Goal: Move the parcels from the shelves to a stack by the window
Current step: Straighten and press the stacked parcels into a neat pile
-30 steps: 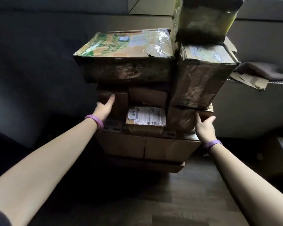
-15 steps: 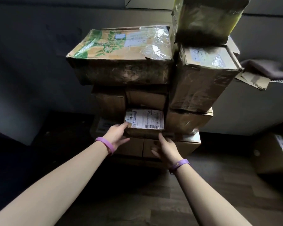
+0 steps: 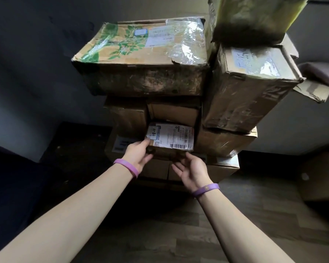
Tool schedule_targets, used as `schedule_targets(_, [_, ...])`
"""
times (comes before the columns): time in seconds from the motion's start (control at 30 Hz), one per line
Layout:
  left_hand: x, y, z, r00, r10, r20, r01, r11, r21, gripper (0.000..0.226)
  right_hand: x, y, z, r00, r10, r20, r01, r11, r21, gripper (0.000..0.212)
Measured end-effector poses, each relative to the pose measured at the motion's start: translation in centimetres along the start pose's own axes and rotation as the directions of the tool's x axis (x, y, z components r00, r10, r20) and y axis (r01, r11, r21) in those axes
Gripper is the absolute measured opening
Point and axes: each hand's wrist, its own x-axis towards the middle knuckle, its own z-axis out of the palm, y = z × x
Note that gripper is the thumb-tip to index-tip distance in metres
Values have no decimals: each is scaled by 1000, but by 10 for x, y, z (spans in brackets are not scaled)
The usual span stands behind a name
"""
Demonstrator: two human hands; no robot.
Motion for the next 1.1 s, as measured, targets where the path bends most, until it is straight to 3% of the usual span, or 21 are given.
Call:
schedule_targets(0.1, [-3,2,0,1000,-8,-3,8,1000,11,10,-1,-3,-3,1000,-17,8,17,998,-55,21])
schedule_targets(0.17, [-9,6,-1,1000,-7,-15,8,996,84,12,-3,-4,-7,998,-47,-29,40,979,-202,28])
schedule_targets(0.33, [-32,31,-3,991,126,-50,-94,906,412,66,-20,-24,-22,947,-306,-92,217,827,-519,50])
schedule_targets(0.47, [-62,59,10,984,174,29,-163,838,521,58,-59,-60,-20,814,-575,-86,387,645,-659,38])
schedule_targets(0.53, [-78,71,19,968,244,64,-231,753,616,53,-82,-78,-15,725,-679,-120,454,601,-657,34])
schedule_targets(0.63, [-102,84,38,898,423,120,-386,625,678,39,-101,-104,-12,611,-773,-171,529,559,-639,43])
schedule_targets(0.73, [-122,98,62,774,585,240,-562,463,685,34,-111,-125,-16,537,-832,-140,562,476,-677,58])
schedule_targets(0.83, [-130,117,82,615,697,370,-675,222,704,44,-112,-143,-28,569,-821,-37,539,407,-737,83])
schedule_targets(0.9, [-127,129,90,568,704,428,-673,97,733,55,-110,-154,-37,646,-763,22,512,411,-754,97])
schedule_targets(1.0, [-114,147,95,576,651,494,-605,-67,794,70,-103,-165,-44,751,-656,79,480,459,-748,107])
schedule_targets(1.1, [-99,157,98,605,592,533,-558,-162,814,78,-97,-170,-46,790,-595,147,491,470,-734,105])
